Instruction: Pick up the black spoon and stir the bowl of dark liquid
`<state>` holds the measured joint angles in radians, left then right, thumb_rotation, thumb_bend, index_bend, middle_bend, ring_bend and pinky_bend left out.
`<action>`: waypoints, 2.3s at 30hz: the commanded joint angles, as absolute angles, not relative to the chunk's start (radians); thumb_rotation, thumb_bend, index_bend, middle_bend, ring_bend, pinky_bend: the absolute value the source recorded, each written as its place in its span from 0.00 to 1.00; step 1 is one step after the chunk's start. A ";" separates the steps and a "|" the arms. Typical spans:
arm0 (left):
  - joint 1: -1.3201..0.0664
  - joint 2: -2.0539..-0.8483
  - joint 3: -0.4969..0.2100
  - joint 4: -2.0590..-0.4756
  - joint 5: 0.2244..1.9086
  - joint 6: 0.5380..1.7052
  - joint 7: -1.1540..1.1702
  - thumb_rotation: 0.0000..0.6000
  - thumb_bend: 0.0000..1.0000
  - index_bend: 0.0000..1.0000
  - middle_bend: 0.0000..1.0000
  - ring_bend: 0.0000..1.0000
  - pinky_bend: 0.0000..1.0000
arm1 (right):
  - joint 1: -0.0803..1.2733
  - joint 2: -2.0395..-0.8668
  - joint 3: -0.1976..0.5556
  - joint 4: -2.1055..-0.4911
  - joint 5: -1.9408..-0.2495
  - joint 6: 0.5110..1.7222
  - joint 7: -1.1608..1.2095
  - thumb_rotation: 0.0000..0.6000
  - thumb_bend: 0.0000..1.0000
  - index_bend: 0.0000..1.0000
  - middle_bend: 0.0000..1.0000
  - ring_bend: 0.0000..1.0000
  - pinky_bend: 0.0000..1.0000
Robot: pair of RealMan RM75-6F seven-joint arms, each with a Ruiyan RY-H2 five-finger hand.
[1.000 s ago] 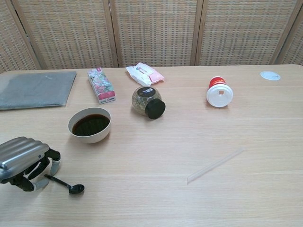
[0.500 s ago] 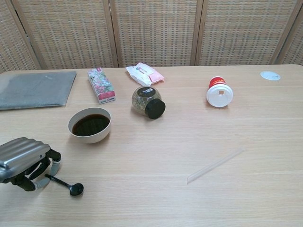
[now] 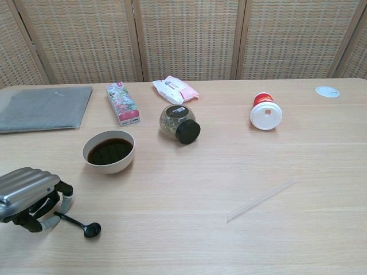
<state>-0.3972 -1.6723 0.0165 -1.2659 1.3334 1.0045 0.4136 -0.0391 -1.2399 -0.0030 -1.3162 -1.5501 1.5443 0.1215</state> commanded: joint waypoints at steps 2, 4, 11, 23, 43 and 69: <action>-0.396 -1.666 0.016 -1.275 1.332 1.012 0.406 1.00 0.39 0.68 0.80 0.69 0.71 | -0.041 -1.240 -0.003 -1.315 -1.551 1.546 0.123 1.00 0.36 0.24 0.15 0.00 0.00; -0.396 -1.664 0.015 -1.278 1.332 1.014 0.403 1.00 0.39 0.69 0.81 0.69 0.71 | -0.041 -1.240 -0.003 -1.315 -1.551 1.547 0.123 1.00 0.36 0.24 0.15 0.00 0.00; -0.397 -1.643 0.011 -1.306 1.346 1.044 0.406 1.00 0.40 0.70 0.81 0.69 0.71 | -0.042 -1.239 -0.002 -1.315 -1.553 1.549 0.125 1.00 0.36 0.24 0.15 0.00 0.00; -0.431 -1.531 -0.025 -1.407 1.398 1.117 0.510 1.00 0.40 0.71 0.81 0.69 0.71 | -0.045 -1.239 -0.003 -1.311 -1.559 1.559 0.136 1.00 0.36 0.24 0.15 0.00 0.00; -0.644 -1.414 -0.119 -1.363 1.480 1.048 0.880 1.00 0.40 0.73 0.81 0.69 0.71 | -0.043 -1.241 -0.004 -1.319 -1.575 1.568 0.137 1.00 0.36 0.24 0.15 0.00 0.00; -0.787 -1.604 -0.084 -1.131 1.449 0.927 1.080 1.00 0.40 0.75 0.81 0.69 0.71 | -0.056 -1.247 0.004 -1.282 -1.549 1.567 0.173 1.00 0.36 0.24 0.15 0.00 0.00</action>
